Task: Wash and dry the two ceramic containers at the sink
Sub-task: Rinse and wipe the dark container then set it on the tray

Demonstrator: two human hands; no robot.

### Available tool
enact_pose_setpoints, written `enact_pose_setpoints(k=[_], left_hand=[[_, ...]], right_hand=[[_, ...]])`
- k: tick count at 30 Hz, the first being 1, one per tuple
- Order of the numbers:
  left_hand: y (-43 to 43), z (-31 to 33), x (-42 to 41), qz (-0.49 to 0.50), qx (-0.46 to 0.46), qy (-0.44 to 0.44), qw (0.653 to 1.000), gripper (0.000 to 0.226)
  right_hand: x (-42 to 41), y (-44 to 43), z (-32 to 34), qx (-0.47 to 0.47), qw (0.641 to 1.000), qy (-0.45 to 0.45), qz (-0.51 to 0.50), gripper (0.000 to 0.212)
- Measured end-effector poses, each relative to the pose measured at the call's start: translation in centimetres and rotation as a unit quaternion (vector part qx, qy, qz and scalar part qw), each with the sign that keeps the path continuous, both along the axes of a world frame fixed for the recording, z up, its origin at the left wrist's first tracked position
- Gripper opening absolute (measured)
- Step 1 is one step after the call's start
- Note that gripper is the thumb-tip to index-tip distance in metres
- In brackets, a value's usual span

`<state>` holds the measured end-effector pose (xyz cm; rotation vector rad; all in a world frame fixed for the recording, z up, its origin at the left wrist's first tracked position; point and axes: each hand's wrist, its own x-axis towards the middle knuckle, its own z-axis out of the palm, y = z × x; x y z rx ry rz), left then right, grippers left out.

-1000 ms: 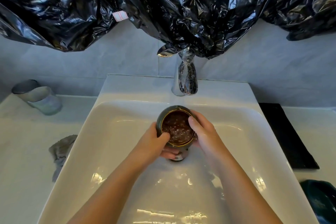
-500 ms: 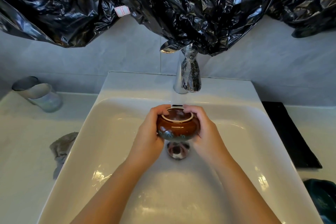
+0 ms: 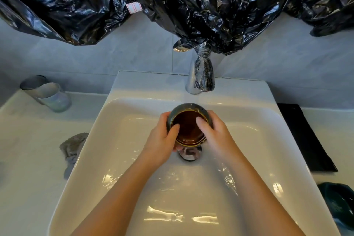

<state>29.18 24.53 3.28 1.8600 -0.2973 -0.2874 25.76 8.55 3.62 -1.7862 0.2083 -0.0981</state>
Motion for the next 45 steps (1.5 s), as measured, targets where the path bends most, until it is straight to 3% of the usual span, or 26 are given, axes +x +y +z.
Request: enact_pose_setpoints(k=[3,7,9,13,17,20,23,27,32,35,39,41,45], left_hand=[[0.7,1.6,-0.4,0.017,0.028,0.050,0.998,0.034],[6.6,4.8,0.7,0.124,0.169,-0.117,0.971,0.027],[11.3,4.6,2.2,0.189,0.218,-0.139,0.947,0.026],[19.4,0.9,4.4,0.240,0.370,-0.006,0.897,0.041],[22.1,-2.4,4.7,0.155,0.469,0.123,0.861,0.062],[21.8,-4.0,4.6,0.116,0.454,0.125,0.875,0.058],[21.7,-3.6,4.3,0.173,0.416,0.068,0.890,0.036],[19.9,1.8,3.6,0.229,0.335,-0.099,0.909,0.028],[14.9,10.3,2.0,0.130,0.265,-0.309,0.904,0.029],[11.5,11.9,1.0,-0.001,0.226,-0.330,0.917,0.033],[7.6,9.4,0.5,-0.162,0.243,-0.339,0.894,0.035],[6.0,8.1,0.2,-0.201,0.226,-0.346,0.888,0.040],[3.3,6.5,-0.1,-0.189,0.149,-0.263,0.934,0.048]], right_hand=[[0.1,1.0,0.7,0.089,0.989,0.103,-0.058,0.013],[-1.0,1.9,2.8,0.132,0.974,0.172,-0.059,0.023],[-1.6,2.5,3.8,0.123,0.975,0.179,-0.052,0.023],[-2.0,4.1,5.0,0.118,0.971,0.200,-0.061,0.020],[-1.8,5.7,4.9,0.114,0.971,0.199,-0.066,0.020],[-1.8,6.4,4.4,0.093,0.974,0.197,-0.060,0.023],[-1.8,6.9,3.8,0.086,0.972,0.207,-0.071,0.029],[-1.7,6.8,3.8,0.091,0.970,0.209,-0.088,0.028],[-1.4,6.6,4.1,0.061,0.967,0.221,-0.112,0.030],[-1.1,6.3,4.5,0.063,0.968,0.207,-0.128,0.033],[-0.9,4.7,4.4,0.072,0.967,0.180,-0.165,0.047],[-1.1,3.9,4.2,0.051,0.969,0.168,-0.173,0.053],[-1.8,2.5,4.1,0.021,0.973,0.157,-0.169,0.062]])
